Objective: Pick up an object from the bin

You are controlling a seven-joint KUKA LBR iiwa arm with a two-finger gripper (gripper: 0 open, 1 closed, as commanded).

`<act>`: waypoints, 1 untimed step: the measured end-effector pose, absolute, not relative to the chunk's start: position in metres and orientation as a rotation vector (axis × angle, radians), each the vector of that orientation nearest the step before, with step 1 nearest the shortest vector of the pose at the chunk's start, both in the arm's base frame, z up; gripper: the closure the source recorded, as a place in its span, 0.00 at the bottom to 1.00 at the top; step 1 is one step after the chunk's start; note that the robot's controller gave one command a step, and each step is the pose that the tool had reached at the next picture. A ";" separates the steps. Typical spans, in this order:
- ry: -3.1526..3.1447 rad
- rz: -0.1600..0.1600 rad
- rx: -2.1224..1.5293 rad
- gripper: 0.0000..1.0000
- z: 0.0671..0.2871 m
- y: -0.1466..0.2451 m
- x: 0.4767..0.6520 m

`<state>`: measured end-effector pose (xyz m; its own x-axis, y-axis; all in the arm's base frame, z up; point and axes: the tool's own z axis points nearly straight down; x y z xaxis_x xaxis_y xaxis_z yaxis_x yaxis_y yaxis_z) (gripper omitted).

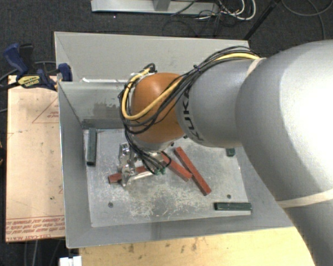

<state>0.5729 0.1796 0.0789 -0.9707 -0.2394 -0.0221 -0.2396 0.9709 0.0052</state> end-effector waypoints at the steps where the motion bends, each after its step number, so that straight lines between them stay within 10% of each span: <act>1: 3.123 0.003 -0.299 1.00 0.217 0.168 0.575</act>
Offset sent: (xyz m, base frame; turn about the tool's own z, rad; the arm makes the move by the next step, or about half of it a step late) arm 0.0000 0.0000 0.0000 0.0000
